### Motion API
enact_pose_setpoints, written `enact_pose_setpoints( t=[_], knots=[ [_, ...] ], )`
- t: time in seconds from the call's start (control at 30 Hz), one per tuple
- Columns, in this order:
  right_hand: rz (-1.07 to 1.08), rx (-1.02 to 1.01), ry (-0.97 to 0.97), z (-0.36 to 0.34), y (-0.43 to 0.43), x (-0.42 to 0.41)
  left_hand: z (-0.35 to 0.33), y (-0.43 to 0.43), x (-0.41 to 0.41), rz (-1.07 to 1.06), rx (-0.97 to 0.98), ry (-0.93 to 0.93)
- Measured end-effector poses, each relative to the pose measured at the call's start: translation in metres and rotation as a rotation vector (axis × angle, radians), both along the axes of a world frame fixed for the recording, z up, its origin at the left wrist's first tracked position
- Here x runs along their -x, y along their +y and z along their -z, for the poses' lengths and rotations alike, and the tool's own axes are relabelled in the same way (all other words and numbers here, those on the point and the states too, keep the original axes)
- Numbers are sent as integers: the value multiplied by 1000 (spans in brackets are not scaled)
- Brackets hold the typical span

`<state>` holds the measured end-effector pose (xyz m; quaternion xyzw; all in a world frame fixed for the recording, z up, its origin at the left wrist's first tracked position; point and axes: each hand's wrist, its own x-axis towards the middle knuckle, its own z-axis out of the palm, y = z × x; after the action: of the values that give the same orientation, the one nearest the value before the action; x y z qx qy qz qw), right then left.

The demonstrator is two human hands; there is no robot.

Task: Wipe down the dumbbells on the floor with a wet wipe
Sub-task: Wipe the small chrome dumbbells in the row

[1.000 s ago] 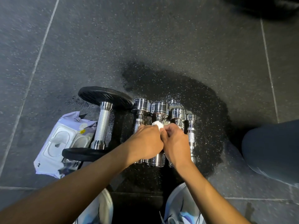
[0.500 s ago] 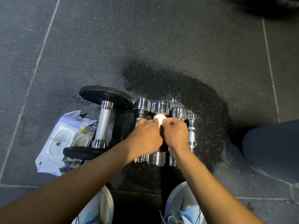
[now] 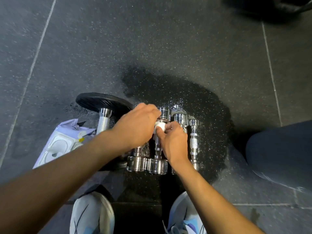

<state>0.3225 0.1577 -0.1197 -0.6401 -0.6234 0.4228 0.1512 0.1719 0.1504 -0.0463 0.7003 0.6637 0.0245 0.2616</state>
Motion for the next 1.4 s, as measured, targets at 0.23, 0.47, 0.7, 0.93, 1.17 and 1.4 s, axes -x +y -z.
enact_pose_setpoints(
  t=[0.23, 0.47, 0.7, 0.93, 1.17, 1.4],
  knots=[
    [48, 67, 147, 7, -5, -8, -10, 55, 10, 644, 126, 438],
    [206, 116, 174, -5, -5, 4, -20, 84, 20, 899, 351, 604],
    [-506, 50, -232, -34, -10, -22, -24, 89, 9, 1012, 354, 691],
    [-1210, -72, -474, -67, 23, -26, -15, 89, 17, 1020, 305, 656],
    [-1526, -430, -691, -41, 45, -22, 3, 83, 22, 963, 197, 578],
    [-1464, -514, -574, -20, 50, -48, 11, 75, 11, 848, 122, 525]
  ],
)
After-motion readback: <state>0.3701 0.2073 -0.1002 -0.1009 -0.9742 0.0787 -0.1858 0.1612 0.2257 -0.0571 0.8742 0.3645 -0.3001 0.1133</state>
